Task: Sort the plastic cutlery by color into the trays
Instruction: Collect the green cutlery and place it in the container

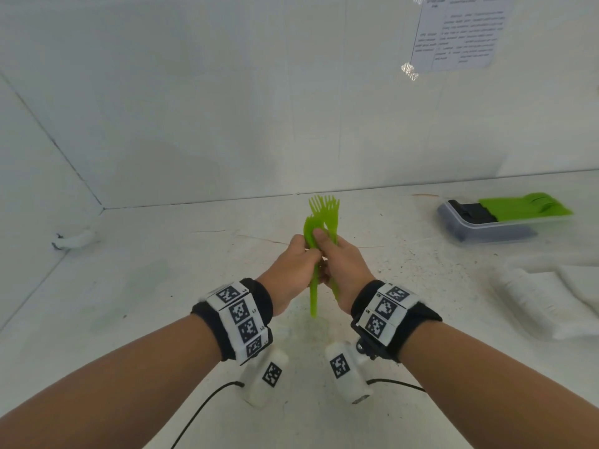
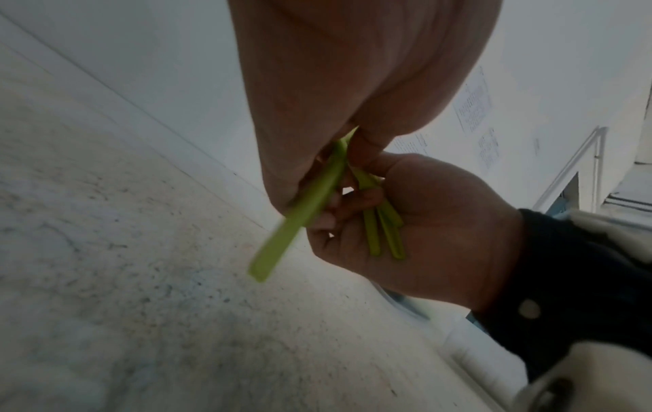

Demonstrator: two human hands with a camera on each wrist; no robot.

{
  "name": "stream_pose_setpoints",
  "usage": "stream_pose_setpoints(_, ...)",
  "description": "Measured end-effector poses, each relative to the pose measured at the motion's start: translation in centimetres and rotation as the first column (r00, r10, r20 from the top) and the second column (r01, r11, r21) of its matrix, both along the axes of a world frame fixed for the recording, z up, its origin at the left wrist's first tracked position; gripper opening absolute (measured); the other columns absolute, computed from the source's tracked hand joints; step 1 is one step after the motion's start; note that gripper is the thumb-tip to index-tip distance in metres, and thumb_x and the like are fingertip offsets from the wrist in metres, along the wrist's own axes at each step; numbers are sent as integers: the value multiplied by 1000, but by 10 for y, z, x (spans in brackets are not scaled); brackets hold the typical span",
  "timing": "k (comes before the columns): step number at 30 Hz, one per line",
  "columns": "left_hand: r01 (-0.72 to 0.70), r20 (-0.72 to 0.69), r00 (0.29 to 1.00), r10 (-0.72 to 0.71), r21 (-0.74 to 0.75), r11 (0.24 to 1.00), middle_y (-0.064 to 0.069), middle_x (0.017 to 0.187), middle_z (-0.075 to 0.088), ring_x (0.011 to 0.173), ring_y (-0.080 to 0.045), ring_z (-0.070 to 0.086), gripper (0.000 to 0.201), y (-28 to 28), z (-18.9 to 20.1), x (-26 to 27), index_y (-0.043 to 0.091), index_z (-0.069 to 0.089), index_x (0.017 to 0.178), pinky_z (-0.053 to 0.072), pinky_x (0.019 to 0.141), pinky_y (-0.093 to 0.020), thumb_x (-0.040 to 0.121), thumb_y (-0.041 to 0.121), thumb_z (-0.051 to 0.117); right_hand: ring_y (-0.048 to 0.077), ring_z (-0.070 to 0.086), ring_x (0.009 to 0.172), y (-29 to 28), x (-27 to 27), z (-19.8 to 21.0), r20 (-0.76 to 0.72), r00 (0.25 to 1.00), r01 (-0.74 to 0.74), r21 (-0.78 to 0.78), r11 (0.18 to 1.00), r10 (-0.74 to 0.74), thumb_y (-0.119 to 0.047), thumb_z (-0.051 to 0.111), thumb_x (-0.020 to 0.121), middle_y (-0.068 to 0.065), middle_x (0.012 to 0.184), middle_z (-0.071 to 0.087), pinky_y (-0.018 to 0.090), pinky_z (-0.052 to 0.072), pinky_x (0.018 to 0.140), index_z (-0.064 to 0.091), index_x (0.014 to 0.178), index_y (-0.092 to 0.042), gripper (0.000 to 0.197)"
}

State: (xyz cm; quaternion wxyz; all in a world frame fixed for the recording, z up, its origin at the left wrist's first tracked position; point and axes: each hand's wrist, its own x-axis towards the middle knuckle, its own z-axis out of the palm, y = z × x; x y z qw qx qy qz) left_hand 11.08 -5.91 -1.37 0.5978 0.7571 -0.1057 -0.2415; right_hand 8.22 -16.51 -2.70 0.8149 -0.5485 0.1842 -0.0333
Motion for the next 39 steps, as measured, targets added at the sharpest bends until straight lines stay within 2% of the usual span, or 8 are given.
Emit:
stream_pose_setpoints(8, -299, -201, 941, 271, -126, 946, 0, 75, 38, 56, -11, 34, 11, 9, -7, 22, 14, 45, 110, 32, 53, -26, 103, 24, 45, 12, 32, 52, -19, -8, 2, 20, 999, -45, -11, 999, 45, -31, 50, 106, -1, 59, 38, 27, 37, 59, 67, 125, -18, 28)
stream_pose_setpoints(12, -245, -312, 936, 164, -242, 939, 2, 68, 41, 58, -11, 41, 41, 2, -1, 24, 14, 51, 107, 37, 65, -30, 100, 55, 51, 15, 33, 48, -14, -17, 4, 13, 972, -233, -15, 972, 233, -33, 43, 108, 2, 51, 36, 29, 43, 65, 71, 96, -10, 38)
stream_pose_setpoints(16, -228, -234, 958, 165, -271, 935, -5, 97, 57, 77, -13, 63, 31, -12, 6, 16, 9, 52, 123, 50, 77, -33, 107, 36, 48, 16, 40, 47, -8, -18, 2, -23, 946, -324, -80, 943, 323, -38, 40, 109, 6, 53, 48, 32, 41, 64, 63, 88, -9, 43)
stream_pose_setpoints(21, -443, -212, 894, 395, -276, 853, -8, 89, 58, 75, -22, 67, 24, -6, 3, 23, 7, 52, 122, 54, 65, -29, 108, 27, 47, 18, 64, 71, -22, -15, -9, -43, 992, -124, -368, 921, 117, -36, 38, 110, 6, 90, 68, 36, 55, 80, 68, 106, -12, 38)
stream_pose_setpoints(25, -465, -145, 885, 443, -234, 854, -5, 85, 59, 69, -20, 69, 18, -3, 0, 25, 14, 53, 120, 53, 67, -29, 108, 27, 48, 16, 61, 70, -28, -13, -9, 4, 1000, 29, -484, 875, -31, -35, 40, 108, 0, 78, 59, 49, 57, 90, 59, 114, -20, 25)
stream_pose_setpoints(28, -460, -64, 887, 457, -175, 870, -1, 78, 45, 60, -13, 45, 27, -5, -3, 24, 11, 49, 124, 43, 64, -29, 106, 31, 48, 14, 48, 69, -25, -17, 2, -19, 1000, -2, -433, 901, -7, -47, 39, 106, -5, 80, 46, 39, 54, 70, 37, 130, -28, 30)
stream_pose_setpoints(32, -399, -150, 914, 377, -168, 902, -8, 109, 54, 109, -21, 58, 50, -12, -1, 13, 14, 39, 140, 42, 107, -43, 103, 45, 50, 13, 48, 75, -17, -18, 4, 46, 991, -84, -526, 847, 126, -41, 29, 107, -4, 89, 50, 37, 45, 75, 41, 132, -38, 28)
stream_pose_setpoints(39, -384, -269, 911, 312, -280, 880, -9, 126, 55, 115, -23, 59, 43, -22, 0, 2, 17, 42, 135, 45, 109, -50, 103, 44, 53, 9, 61, 100, -3, -5, -19, 81, 978, -69, -748, 660, 194, -24, 32, 109, -7, 115, 64, 27, 46, 88, 30, 157, -41, 51)
